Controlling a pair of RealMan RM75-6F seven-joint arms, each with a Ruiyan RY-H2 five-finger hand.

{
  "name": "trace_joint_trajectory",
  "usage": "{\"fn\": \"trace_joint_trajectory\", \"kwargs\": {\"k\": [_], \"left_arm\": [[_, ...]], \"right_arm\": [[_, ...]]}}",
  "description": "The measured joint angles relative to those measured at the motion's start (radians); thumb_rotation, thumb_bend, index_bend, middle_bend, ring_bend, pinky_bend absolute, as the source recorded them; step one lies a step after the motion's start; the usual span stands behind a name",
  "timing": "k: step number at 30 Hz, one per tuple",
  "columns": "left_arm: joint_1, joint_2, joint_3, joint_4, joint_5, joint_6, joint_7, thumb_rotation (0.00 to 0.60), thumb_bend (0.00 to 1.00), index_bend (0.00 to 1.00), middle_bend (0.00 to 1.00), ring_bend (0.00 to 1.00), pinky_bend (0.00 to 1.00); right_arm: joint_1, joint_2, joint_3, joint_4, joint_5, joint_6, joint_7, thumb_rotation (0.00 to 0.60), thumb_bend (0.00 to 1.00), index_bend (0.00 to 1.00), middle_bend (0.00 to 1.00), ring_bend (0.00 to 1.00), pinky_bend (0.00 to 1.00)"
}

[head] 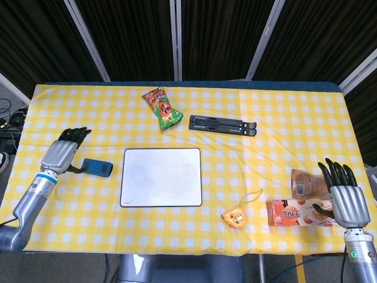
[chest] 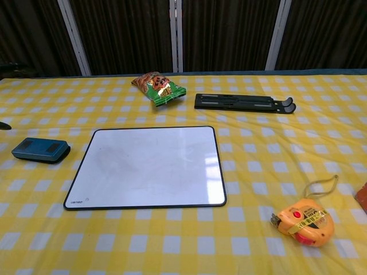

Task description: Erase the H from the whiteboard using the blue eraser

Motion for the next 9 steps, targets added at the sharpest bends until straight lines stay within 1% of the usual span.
{"fn": "trace_joint_trajectory", "kwargs": {"k": [4,7,9], "left_arm": [[0.104,0.060,0.003,-0.148,-0.015,0.186,0.064,0.600,0.00,0.00,0.00,0.00,0.00],[0.192,0.104,0.012,-0.251,-0.024,0.301,0.110,0.600,0.00,0.00,0.00,0.00,0.00],[0.236,0.122,0.017,-0.288,-0.027,0.353,0.134,0.600,0.00,0.00,0.00,0.00,0.00]], "right_arm": [[-0.004,0.004,-0.003,-0.006,-0.017,0.015,0.010,0.600,0.00,0.00,0.00,0.00,0.00],[-0.006,0.008,-0.003,-0.007,-0.023,0.021,0.020,0.600,0.00,0.00,0.00,0.00,0.00],[-0.005,0.010,-0.002,-0.007,-0.024,0.022,0.025,0.600,0.00,0.00,0.00,0.00,0.00]]}}
